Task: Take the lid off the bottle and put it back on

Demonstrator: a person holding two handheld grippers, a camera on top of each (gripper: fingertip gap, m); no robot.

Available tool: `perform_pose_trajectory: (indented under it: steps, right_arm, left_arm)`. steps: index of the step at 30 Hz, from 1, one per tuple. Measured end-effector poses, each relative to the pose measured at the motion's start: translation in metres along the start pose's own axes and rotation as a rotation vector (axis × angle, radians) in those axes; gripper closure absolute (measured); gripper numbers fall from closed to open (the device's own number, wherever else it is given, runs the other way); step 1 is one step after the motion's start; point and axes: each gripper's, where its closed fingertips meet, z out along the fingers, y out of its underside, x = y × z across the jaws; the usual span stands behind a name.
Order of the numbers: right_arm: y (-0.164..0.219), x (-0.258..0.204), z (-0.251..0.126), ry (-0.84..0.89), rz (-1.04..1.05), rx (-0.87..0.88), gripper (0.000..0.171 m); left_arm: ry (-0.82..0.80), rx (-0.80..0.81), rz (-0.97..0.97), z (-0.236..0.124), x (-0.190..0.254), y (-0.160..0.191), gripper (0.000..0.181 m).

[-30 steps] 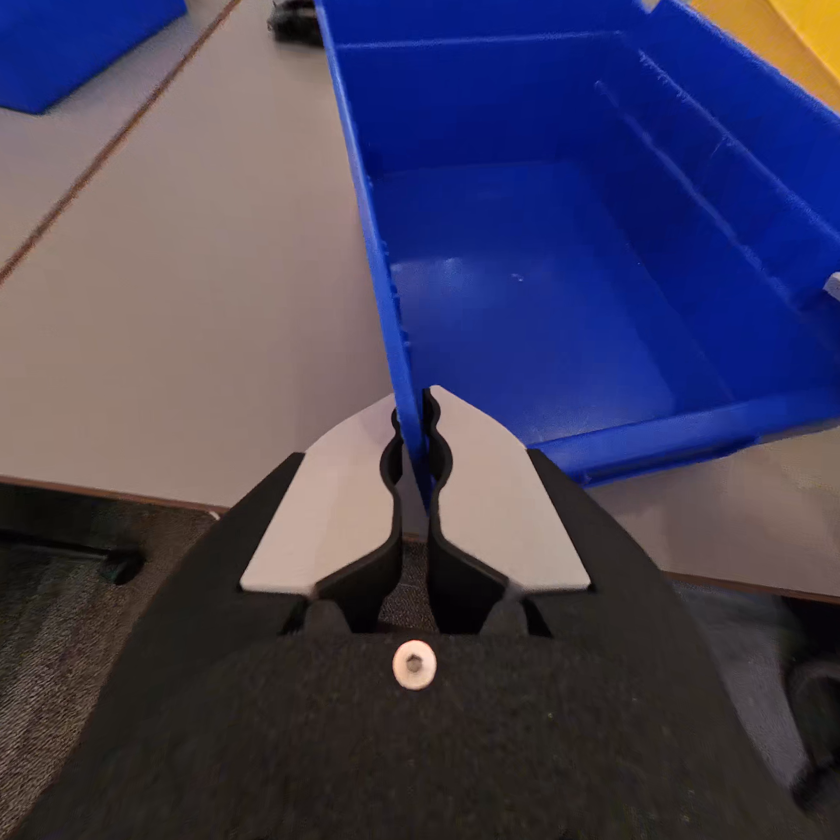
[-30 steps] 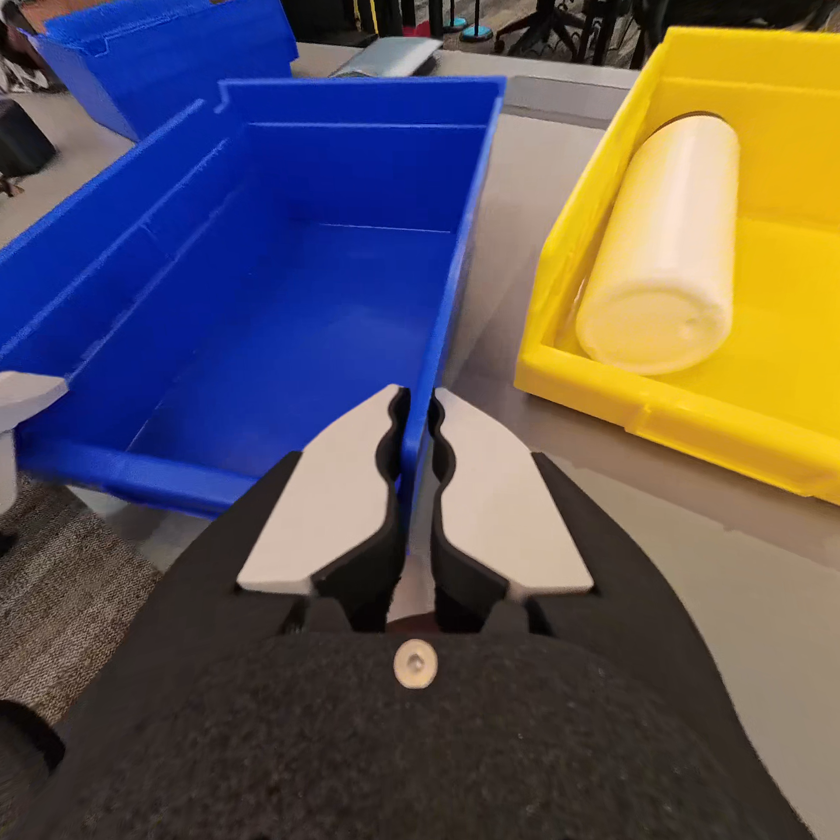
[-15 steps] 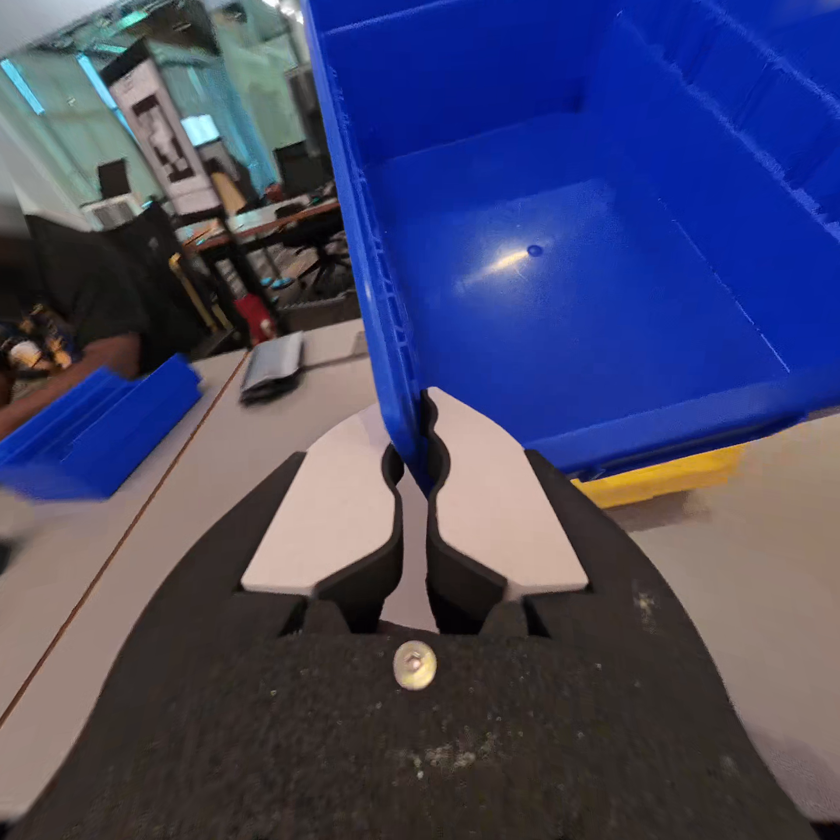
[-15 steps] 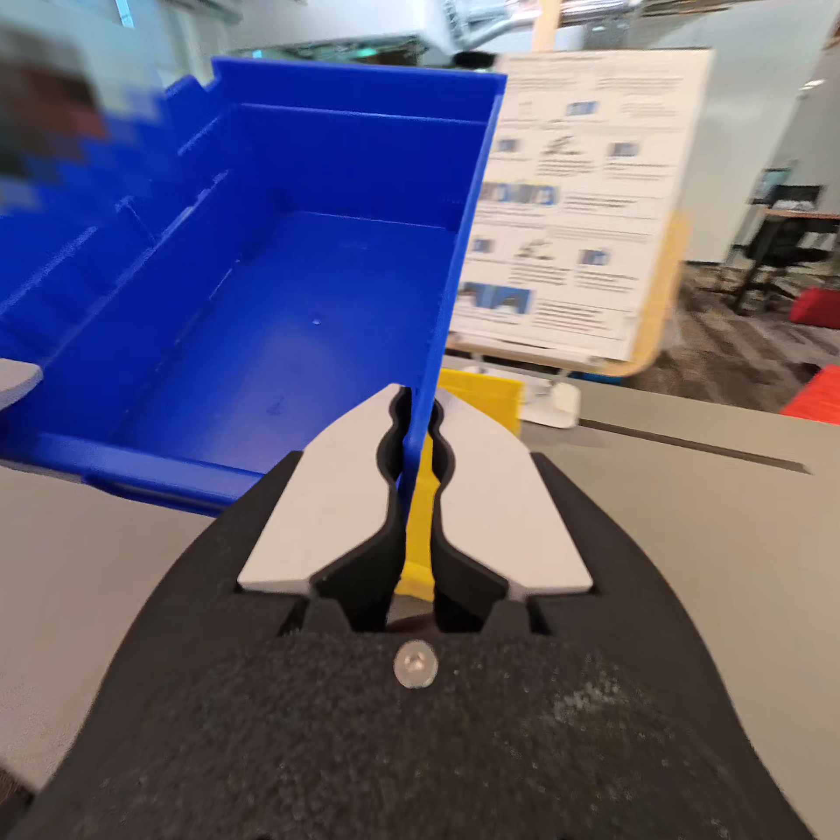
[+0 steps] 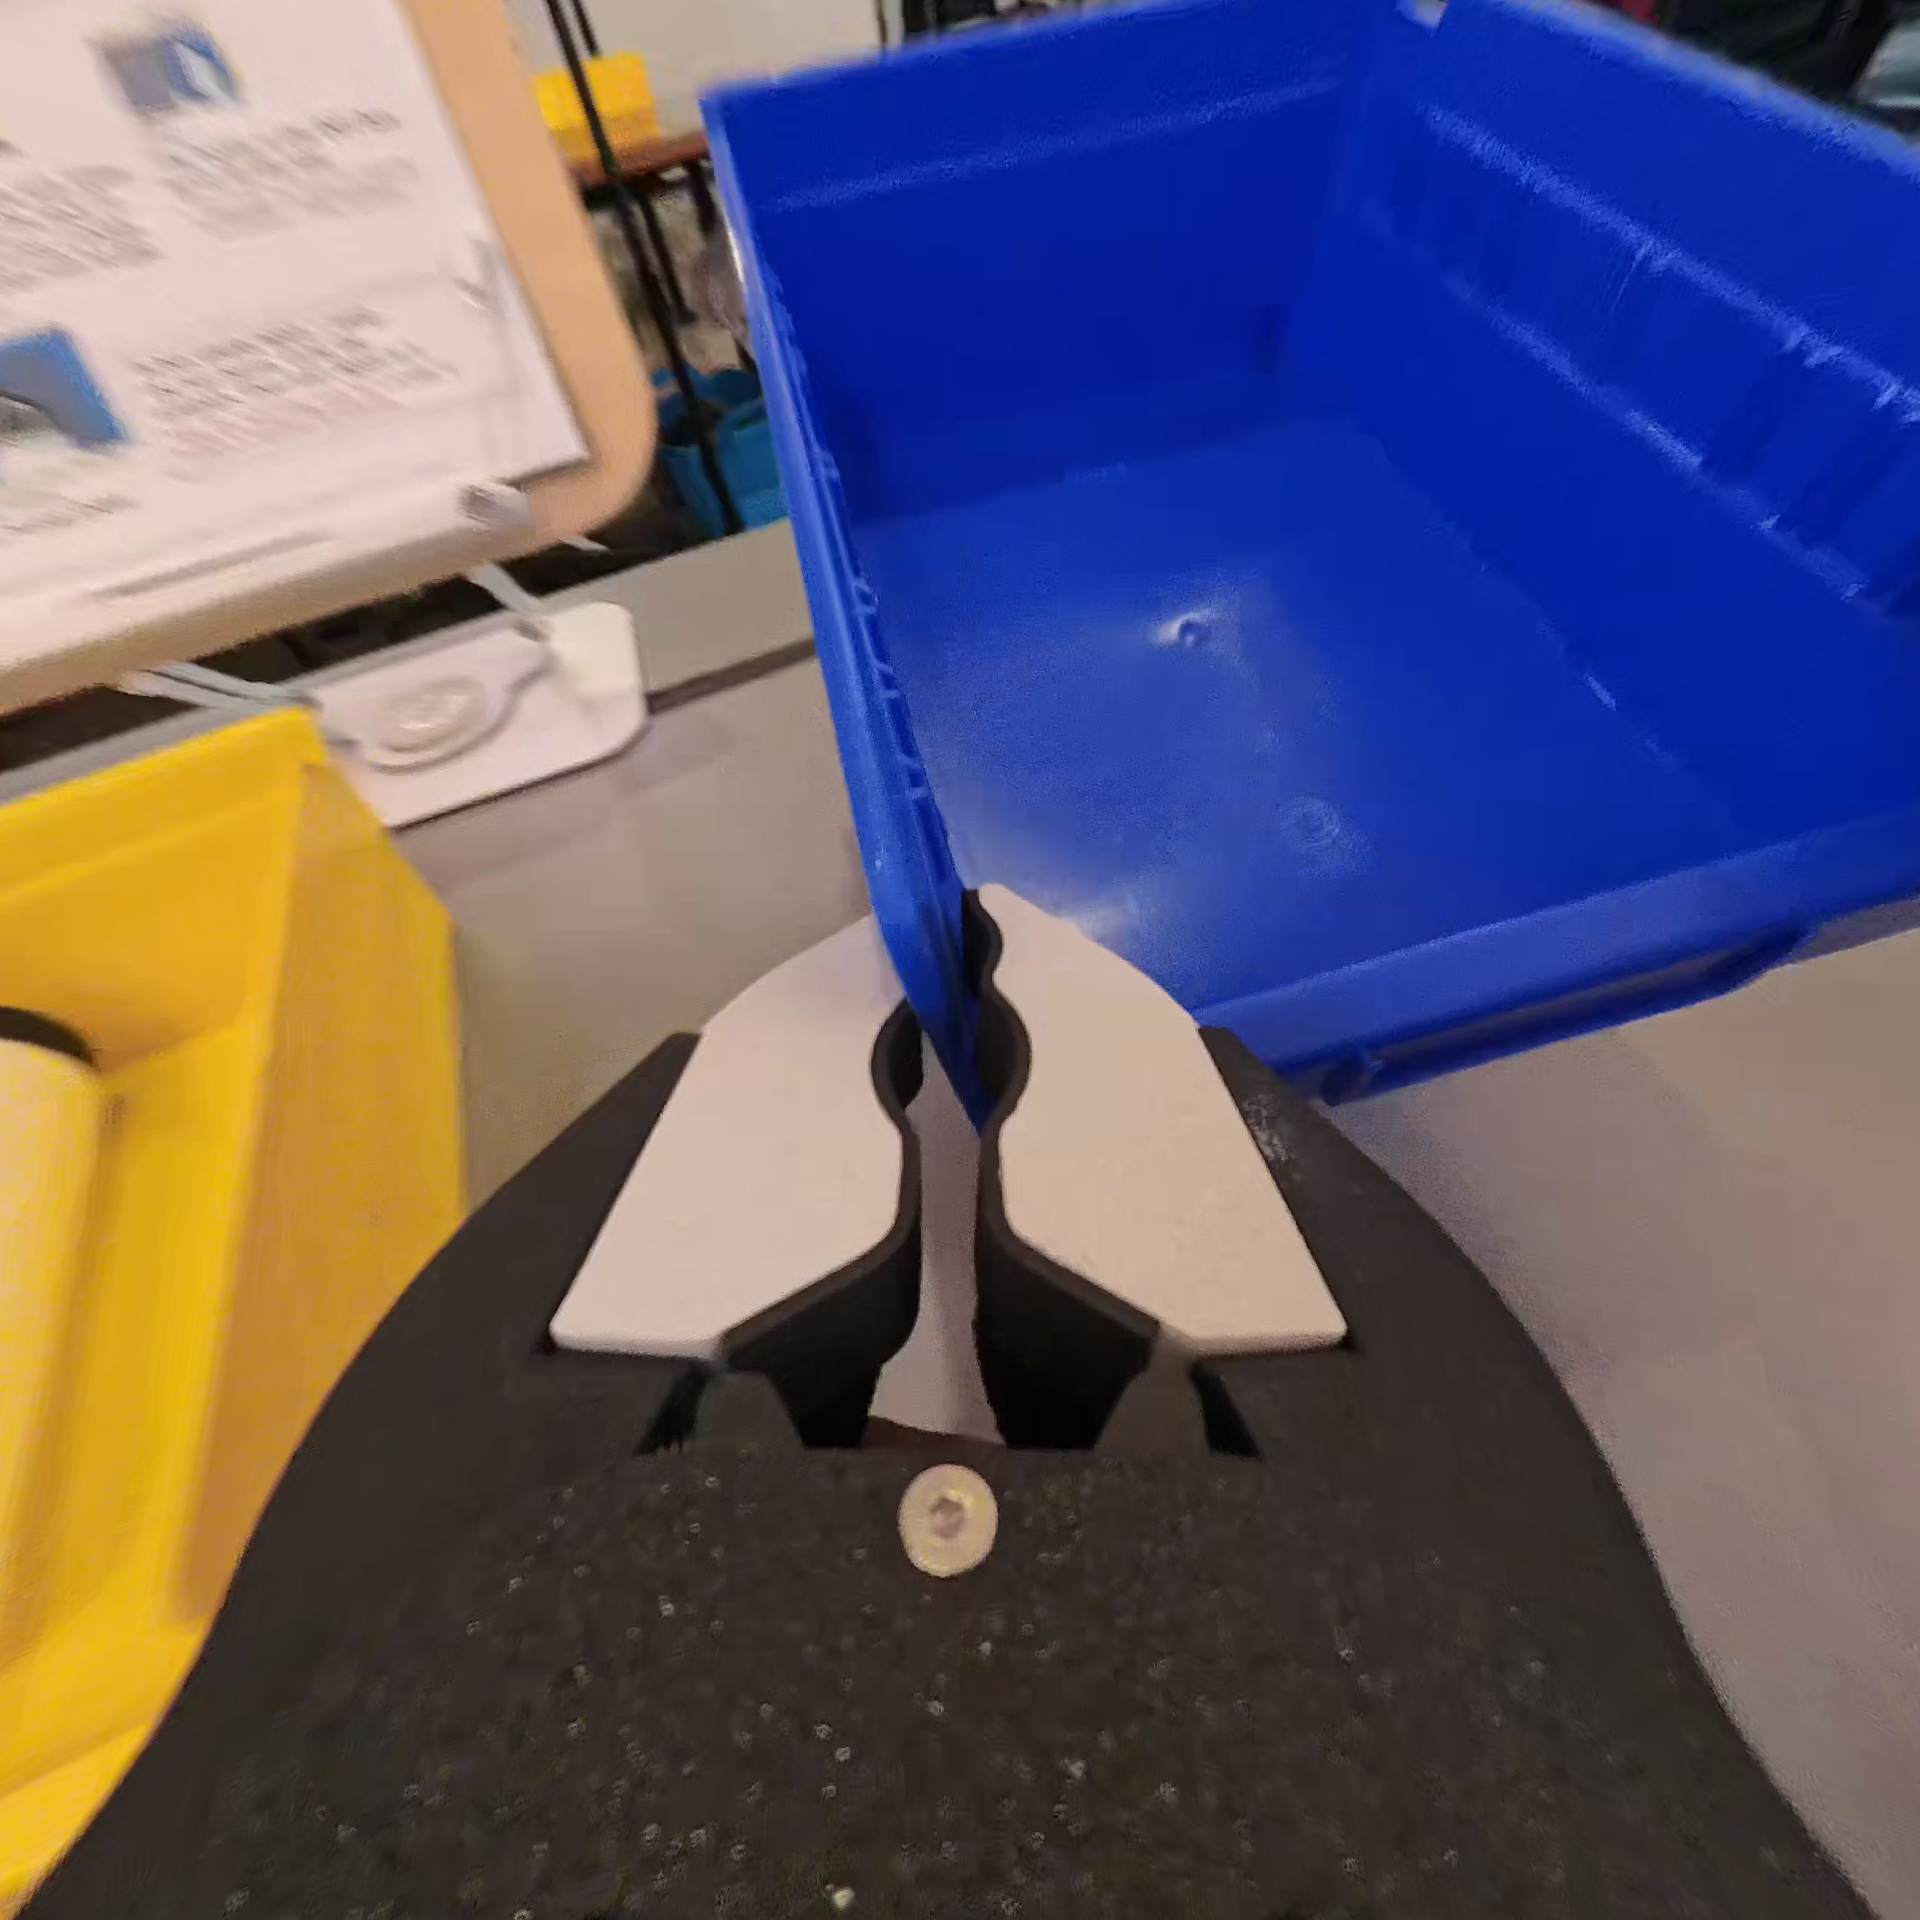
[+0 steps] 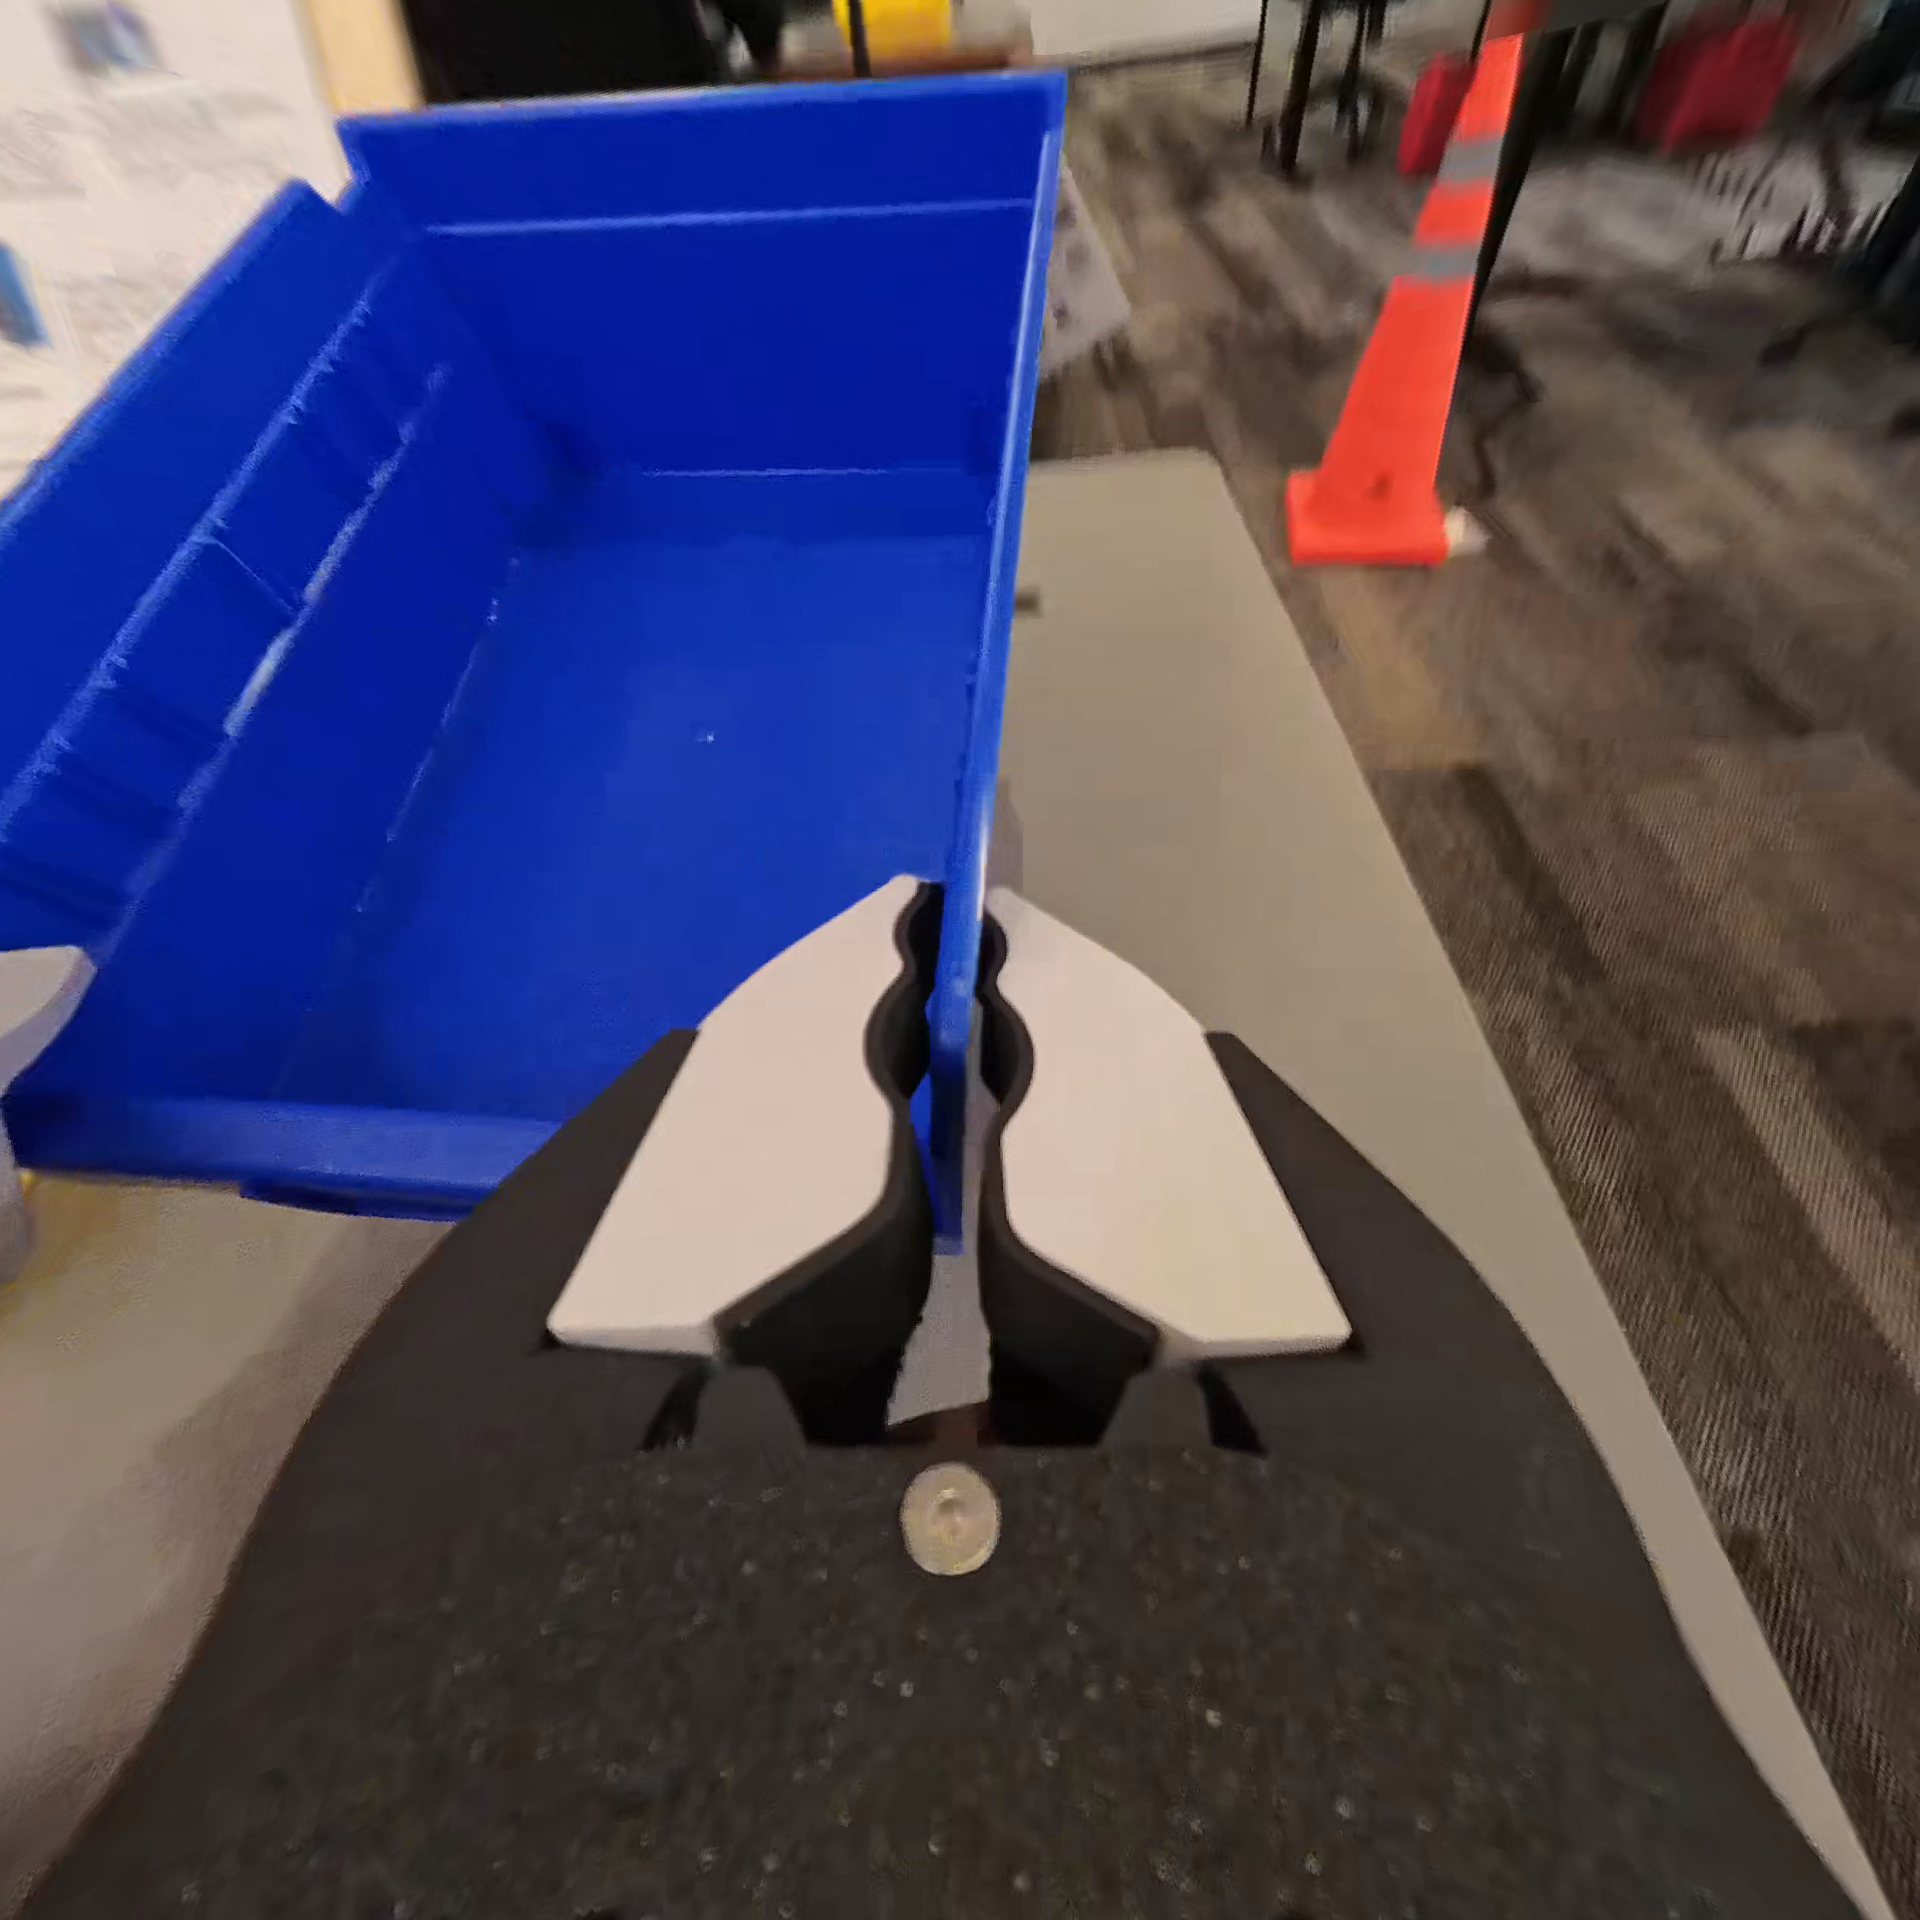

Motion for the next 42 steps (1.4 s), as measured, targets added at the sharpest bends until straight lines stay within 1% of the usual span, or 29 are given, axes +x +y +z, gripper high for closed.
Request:
perform_pose_trajectory:
  steps: [2, 5, 6, 8, 9, 11, 13, 14, 15, 16, 18, 21, 23, 25, 27, 29, 31, 33, 34, 36, 37, 38, 40, 42]
  right_arm:
    - [0.029, 0.025, 0.009, -0.001, 0.043, -0.088, 0.167]
    - [0.066, 0.046, 0.018, -0.006, 0.067, -0.192, 0.166]
    - [0.067, 0.047, 0.02, -0.025, 0.081, -0.161, 0.166]
    - [0.074, 0.052, 0.023, -0.023, 0.079, -0.17, 0.166]
    - [0.078, 0.055, 0.024, -0.021, 0.081, -0.183, 0.166]
    - [0.077, 0.056, 0.026, -0.042, 0.11, -0.149, 0.166]
    - [0.08, 0.057, 0.027, -0.046, 0.152, -0.169, 0.164]
    - [0.083, 0.059, 0.028, -0.038, 0.162, -0.196, 0.161]
    - [0.084, 0.063, 0.027, -0.016, 0.173, -0.221, 0.151]
    - [0.085, 0.066, 0.024, 0.0, 0.186, -0.241, 0.142]
    - [0.076, 0.069, 0.015, 0.012, 0.189, -0.237, 0.138]
    - [0.043, 0.076, -0.005, 0.083, 0.101, -0.109, 0.136]
    - [0.018, 0.069, -0.018, 0.13, 0.011, -0.039, 0.136]
    - [-0.002, 0.04, -0.025, 0.09, -0.069, -0.004, 0.135]
    - [-0.015, -0.008, -0.028, -0.006, -0.117, 0.023, 0.134]
    - [-0.021, -0.07, -0.029, -0.136, -0.139, 0.053, 0.132]
    - [-0.011, -0.142, -0.026, -0.29, -0.159, 0.054, 0.13]
    - [0.016, -0.215, -0.021, -0.423, -0.185, 0.021, 0.127]
    - [0.031, -0.244, -0.017, -0.456, -0.19, 0.005, 0.124]
    - [0.062, -0.293, -0.009, -0.503, -0.179, -0.047, 0.123]
    - [0.073, -0.312, -0.005, -0.512, -0.162, -0.066, 0.119]
    - [0.08, -0.324, 0.0, -0.496, -0.149, -0.071, 0.113]
    - [0.086, -0.332, 0.016, -0.4, -0.123, -0.079, 0.113]
    - [0.096, -0.338, 0.03, -0.335, -0.104, -0.123, 0.129]
  left_arm:
    - [0.043, -0.041, -0.009, 0.013, 0.022, 0.018, 0.178]
    - [0.06, -0.089, 0.002, 0.022, 0.042, 0.043, 0.176]
    - [0.063, -0.08, 0.009, 0.022, 0.045, 0.048, 0.176]
    - [0.088, -0.107, 0.025, 0.022, 0.054, 0.063, 0.174]
    - [0.098, -0.106, 0.033, 0.021, 0.057, 0.066, 0.173]
    - [0.13, -0.092, 0.065, 0.016, 0.061, 0.068, 0.171]
    - [0.186, -0.111, 0.077, 0.013, 0.065, 0.07, 0.161]
    - [0.196, -0.115, 0.069, 0.009, 0.061, 0.068, 0.152]
    - [0.228, -0.107, 0.064, 0.002, 0.057, 0.062, 0.142]
    - [0.262, -0.094, 0.053, -0.009, 0.05, 0.054, 0.139]
    - [0.319, -0.025, 0.011, -0.038, 0.024, 0.031, 0.135]
    - [0.303, 0.074, -0.022, -0.085, -0.045, 0.003, 0.127]
    - [0.218, 0.119, -0.02, -0.113, -0.105, -0.003, 0.127]
    - [0.106, 0.13, -0.021, -0.136, -0.167, 0.004, 0.126]
    - [-0.018, 0.117, -0.032, -0.151, -0.225, 0.024, 0.126]
    - [-0.112, 0.067, -0.067, -0.156, -0.27, 0.056, 0.126]
    - [-0.147, 0.001, -0.118, -0.152, -0.297, 0.091, 0.125]
    - [-0.127, -0.083, -0.139, -0.138, -0.307, 0.124, 0.126]
    - [-0.107, -0.133, -0.155, -0.131, -0.309, 0.138, 0.124]
    - [-0.057, -0.175, -0.223, -0.12, -0.308, 0.153, 0.121]
    - [-0.047, -0.18, -0.254, -0.115, -0.309, 0.156, 0.122]
    - [-0.05, -0.185, -0.269, -0.111, -0.311, 0.159, 0.126]
    - [-0.056, -0.2, -0.265, -0.103, -0.314, 0.163, 0.135]
    - [-0.036, -0.207, -0.262, -0.097, -0.313, 0.165, 0.154]
